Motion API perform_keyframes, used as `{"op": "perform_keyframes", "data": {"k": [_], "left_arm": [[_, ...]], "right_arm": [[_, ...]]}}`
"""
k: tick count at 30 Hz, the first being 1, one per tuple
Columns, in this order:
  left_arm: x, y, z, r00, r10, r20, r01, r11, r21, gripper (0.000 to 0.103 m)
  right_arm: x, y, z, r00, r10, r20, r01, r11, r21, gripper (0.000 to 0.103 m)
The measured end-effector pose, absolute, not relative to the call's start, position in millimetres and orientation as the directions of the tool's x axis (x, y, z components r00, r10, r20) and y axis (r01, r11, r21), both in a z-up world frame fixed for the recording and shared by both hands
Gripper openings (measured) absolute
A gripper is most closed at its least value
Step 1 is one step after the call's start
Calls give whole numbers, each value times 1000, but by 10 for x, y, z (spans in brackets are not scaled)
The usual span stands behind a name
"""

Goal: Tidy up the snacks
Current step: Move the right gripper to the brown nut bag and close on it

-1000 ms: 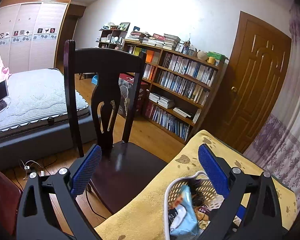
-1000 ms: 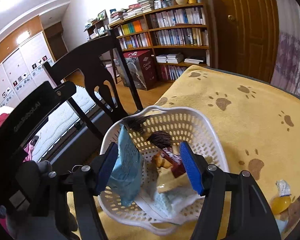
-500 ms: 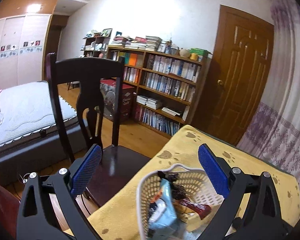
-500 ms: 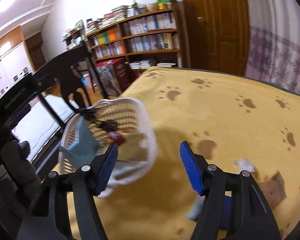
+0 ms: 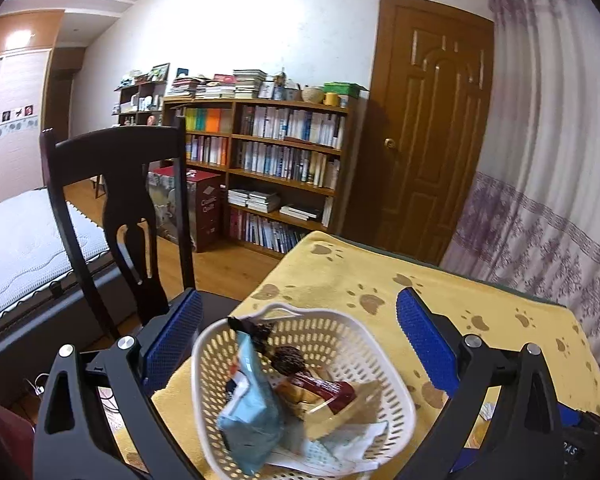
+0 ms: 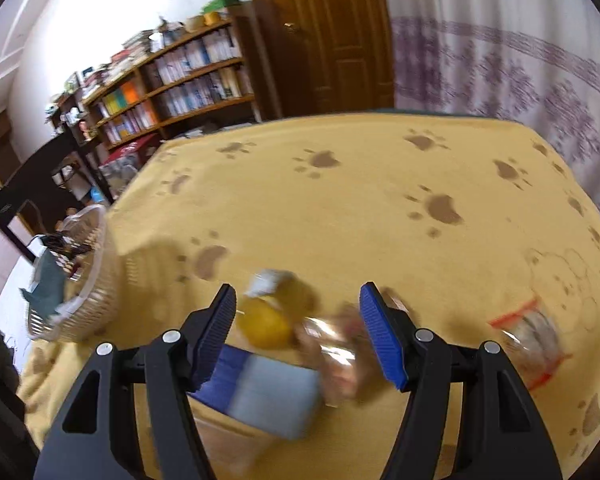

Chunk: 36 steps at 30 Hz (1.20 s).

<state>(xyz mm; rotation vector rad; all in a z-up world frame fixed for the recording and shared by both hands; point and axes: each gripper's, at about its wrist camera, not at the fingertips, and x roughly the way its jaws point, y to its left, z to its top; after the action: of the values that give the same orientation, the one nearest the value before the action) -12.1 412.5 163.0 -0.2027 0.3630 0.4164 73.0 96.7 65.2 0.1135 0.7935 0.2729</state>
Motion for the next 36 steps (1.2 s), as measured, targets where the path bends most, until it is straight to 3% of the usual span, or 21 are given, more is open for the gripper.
{"op": "perform_keyframes", "data": {"k": [9, 13, 23, 36], "left_arm": [[-70, 3902, 1625, 872, 293, -392, -358, 928, -103, 99], [-61, 3852, 1626, 876, 278, -394, -340, 935, -97, 99], [-42, 3776, 1607, 880, 259, -399, -317, 944, -87, 99], [11, 3564, 1553, 882, 229, -411, -271, 962, -46, 99]], "right_arm": [[883, 690, 273, 622, 235, -747, -153, 972, 178, 65], [934, 726, 193, 601, 239, -763, -163, 971, 176, 74], [1030, 874, 126, 578, 229, -783, -229, 967, 114, 85], [991, 1028, 86, 594, 153, -789, -241, 970, 7, 86]]}}
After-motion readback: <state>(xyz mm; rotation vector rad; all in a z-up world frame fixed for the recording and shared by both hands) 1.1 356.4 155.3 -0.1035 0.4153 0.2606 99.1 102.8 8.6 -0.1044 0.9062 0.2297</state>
